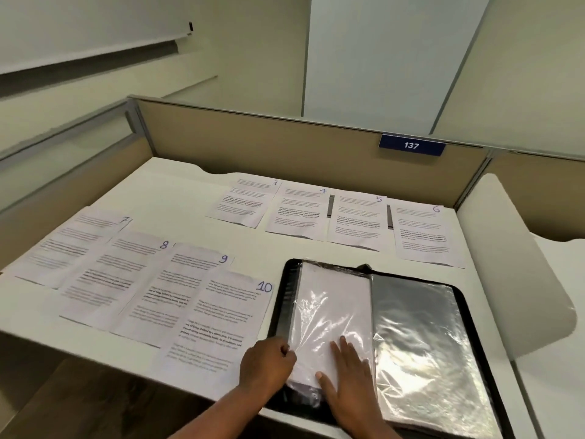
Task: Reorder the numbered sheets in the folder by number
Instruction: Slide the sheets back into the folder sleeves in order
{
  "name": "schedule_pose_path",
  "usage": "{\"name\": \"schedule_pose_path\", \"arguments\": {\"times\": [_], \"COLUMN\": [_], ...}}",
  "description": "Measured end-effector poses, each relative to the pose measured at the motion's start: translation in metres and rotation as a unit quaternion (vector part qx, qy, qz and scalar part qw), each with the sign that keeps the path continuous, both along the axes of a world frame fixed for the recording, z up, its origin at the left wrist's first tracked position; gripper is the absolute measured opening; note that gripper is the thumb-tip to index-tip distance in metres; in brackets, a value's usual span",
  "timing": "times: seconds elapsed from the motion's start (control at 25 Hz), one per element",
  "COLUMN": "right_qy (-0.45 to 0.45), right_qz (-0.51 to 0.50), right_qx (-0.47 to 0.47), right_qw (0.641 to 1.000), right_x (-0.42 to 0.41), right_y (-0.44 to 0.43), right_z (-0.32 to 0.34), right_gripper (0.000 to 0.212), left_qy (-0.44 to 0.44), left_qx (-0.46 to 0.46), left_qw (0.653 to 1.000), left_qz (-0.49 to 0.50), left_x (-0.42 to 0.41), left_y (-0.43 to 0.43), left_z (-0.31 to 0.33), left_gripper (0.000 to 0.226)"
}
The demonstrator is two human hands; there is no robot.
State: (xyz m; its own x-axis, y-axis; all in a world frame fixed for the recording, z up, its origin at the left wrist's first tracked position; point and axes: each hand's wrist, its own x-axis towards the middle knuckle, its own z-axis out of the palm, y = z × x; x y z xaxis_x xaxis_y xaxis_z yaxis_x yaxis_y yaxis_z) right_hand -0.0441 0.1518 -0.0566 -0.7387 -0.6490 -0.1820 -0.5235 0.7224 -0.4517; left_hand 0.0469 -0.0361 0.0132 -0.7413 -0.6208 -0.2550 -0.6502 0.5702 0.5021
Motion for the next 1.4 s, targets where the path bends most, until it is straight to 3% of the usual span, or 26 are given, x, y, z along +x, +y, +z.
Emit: {"name": "schedule_pose_path", "arguments": {"times": [0.16, 0.32, 0.48, 0.6, 0.72, 0.92, 1.16, 1.4], "right_qy": [0.074, 0.097, 0.061, 0.084, 0.06, 0.111, 0.115, 0.154], "right_qz": [0.015, -0.006, -0.008, -0.016, -0.018, -0.012, 0.024, 0.054], "right_qx": [0.081, 0.089, 0.11, 0.116, 0.137, 0.025, -0.029, -0.007], "right_qw": [0.994, 0.991, 0.992, 0.99, 0.989, 0.993, 0.993, 0.987], "right_x": [0.009, 0.021, 0.024, 0.024, 0.024, 0.025, 0.035, 0.021], "right_y": [-0.014, -0.019, -0.023, -0.015, -0.013, -0.035, -0.071, -0.122], "right_z": [-0.02, -0.027, -0.018, -0.026, -0.025, -0.015, -0.006, 0.01], "right_gripper": [0.076, 0.072, 0.072, 0.073, 0.076, 0.074, 0.079, 0.08], "left_qy": [0.043, 0.042, 0.013, 0.002, -0.045, -0.069, -0.04, -0.026], "left_qx": [-0.095, -0.141, -0.137, -0.149, -0.12, -0.15, -0.213, -0.222], "left_qw": [0.989, 0.959, 0.934, 0.933, 0.932, 0.943, 0.952, 0.96], "left_qz": [-0.105, -0.241, -0.328, -0.327, -0.338, -0.29, -0.215, -0.167], "left_x": [0.003, 0.01, 0.014, 0.024, 0.037, 0.047, 0.067, 0.063], "left_y": [-0.018, -0.038, -0.039, -0.035, -0.033, -0.043, -0.065, -0.123], "left_z": [-0.026, -0.058, -0.069, -0.073, -0.067, -0.04, -0.021, -0.005], "left_gripper": [0.018, 0.072, 0.075, 0.066, 0.074, 0.073, 0.08, 0.078]}}
